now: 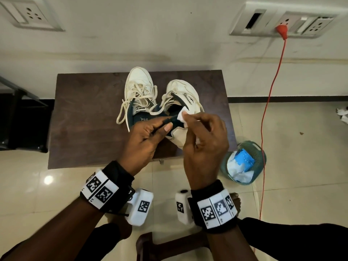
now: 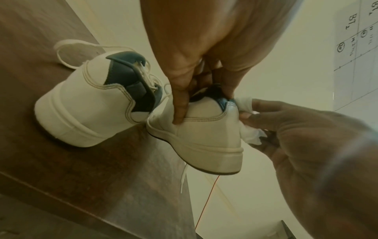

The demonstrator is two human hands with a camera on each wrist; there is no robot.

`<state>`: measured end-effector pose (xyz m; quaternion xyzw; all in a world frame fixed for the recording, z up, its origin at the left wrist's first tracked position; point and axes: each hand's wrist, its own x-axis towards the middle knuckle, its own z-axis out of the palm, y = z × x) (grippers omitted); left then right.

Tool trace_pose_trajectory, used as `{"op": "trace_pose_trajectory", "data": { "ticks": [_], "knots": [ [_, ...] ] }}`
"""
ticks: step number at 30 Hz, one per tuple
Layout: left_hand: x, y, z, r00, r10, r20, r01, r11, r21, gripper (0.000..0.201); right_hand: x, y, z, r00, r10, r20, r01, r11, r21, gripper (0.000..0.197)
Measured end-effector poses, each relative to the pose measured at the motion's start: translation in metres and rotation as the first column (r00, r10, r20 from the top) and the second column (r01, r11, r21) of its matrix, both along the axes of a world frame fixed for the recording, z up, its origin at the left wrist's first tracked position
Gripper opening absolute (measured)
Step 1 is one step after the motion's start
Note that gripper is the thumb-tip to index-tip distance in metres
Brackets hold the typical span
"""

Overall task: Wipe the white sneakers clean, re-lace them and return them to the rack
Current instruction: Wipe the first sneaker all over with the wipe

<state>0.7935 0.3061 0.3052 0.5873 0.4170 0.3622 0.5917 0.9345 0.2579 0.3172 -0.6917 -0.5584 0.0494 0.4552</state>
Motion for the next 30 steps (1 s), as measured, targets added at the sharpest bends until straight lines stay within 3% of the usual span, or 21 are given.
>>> {"op": "trace_pose_trajectory", "data": {
  "ticks": [5, 12, 18, 24, 30],
  "knots": [
    [-0.003, 0.004, 0.0, 0.999, -0.035, -0.016, 0.036, 0.999, 0.037, 0.028, -0.002, -0.019, -0.005, 0.99, 0.129, 0.062, -0.128, 0.992, -0.016, 0.038],
    [-0.002, -0.005, -0.014, 0.988, -0.098, -0.119, 0.106, 0.992, 0.066, 0.03, 0.023, -0.005, -0.019, 0.986, -0.065, -0.153, 0.067, 0.998, 0.008, 0.024],
    [0.004, -0.001, -0.007, 0.989, -0.085, -0.123, 0.096, 0.992, 0.088, 0.029, 0.003, -0.042, -0.028, 0.992, 0.09, -0.091, -0.089, 0.996, 0.013, 0.032],
    [0.007, 0.001, -0.002, 0.992, -0.086, -0.095, 0.094, 0.992, 0.089, 0.03, 0.012, -0.009, -0.017, 0.998, 0.018, -0.054, -0.014, 0.997, 0.082, 0.033],
    [0.006, 0.006, -0.001, 0.99, -0.105, -0.093, 0.114, 0.988, 0.101, 0.031, 0.006, -0.035, -0.024, 0.987, 0.134, 0.094, -0.134, 0.991, -0.009, 0.04]
  ]
}}
